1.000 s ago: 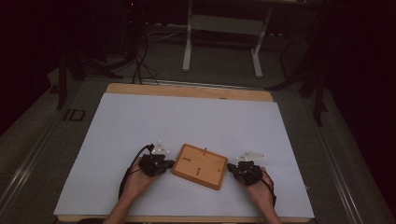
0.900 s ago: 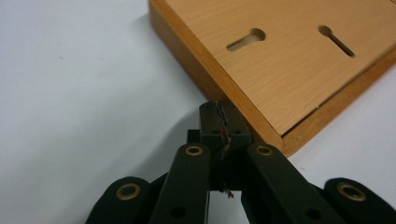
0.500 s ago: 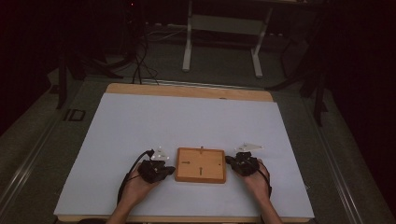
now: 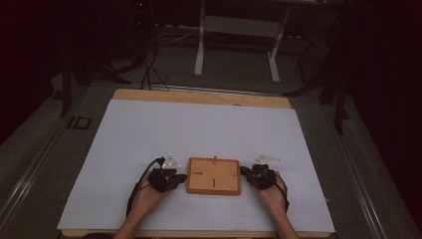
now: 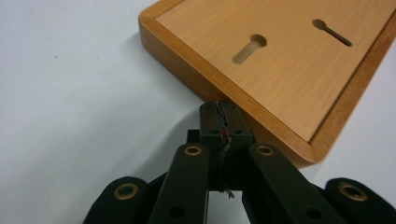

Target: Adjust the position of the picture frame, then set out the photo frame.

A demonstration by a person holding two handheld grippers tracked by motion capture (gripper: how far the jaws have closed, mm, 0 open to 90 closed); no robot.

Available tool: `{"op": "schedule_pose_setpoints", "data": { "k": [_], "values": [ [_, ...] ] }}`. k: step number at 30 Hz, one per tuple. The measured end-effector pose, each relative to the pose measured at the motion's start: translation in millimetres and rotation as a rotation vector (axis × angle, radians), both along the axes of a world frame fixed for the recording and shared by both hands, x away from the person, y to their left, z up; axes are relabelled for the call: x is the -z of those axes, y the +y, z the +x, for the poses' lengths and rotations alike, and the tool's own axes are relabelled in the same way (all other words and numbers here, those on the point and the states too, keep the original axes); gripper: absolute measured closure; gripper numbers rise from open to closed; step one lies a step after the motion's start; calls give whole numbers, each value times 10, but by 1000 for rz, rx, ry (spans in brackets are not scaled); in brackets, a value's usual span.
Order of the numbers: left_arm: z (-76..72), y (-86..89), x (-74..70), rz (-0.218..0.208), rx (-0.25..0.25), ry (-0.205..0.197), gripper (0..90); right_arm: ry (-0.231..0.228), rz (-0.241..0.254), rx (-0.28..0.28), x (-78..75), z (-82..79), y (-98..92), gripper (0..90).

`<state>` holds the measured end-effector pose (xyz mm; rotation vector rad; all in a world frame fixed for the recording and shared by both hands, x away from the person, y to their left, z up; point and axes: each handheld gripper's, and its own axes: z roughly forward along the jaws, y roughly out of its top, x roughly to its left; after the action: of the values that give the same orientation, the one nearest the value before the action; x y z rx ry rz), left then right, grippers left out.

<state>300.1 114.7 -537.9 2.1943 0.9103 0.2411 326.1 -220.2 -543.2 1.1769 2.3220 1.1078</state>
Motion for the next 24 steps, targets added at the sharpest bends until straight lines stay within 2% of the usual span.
{"op": "schedule_pose_setpoints", "data": {
  "k": [8, 12, 16, 20, 24],
  "values": [
    [44, 39, -6, -13, -39, -19, 840, 1, 1, -9, 0, 5, -8, 900],
    [45, 33, -28, -5, -34, -41, 778, -7, -4, -9, 1, 1, -3, 899],
    [49, 41, -58, -33, -27, -42, 717, -20, -6, -2, 2, 7, -14, 873],
    [57, 53, -99, -81, -35, -40, 682, -27, 7, 4, -17, 1, -49, 847],
    [66, 23, -160, -118, -17, -58, 664, -32, 24, 21, -34, 0, -106, 821]
  ]
}}
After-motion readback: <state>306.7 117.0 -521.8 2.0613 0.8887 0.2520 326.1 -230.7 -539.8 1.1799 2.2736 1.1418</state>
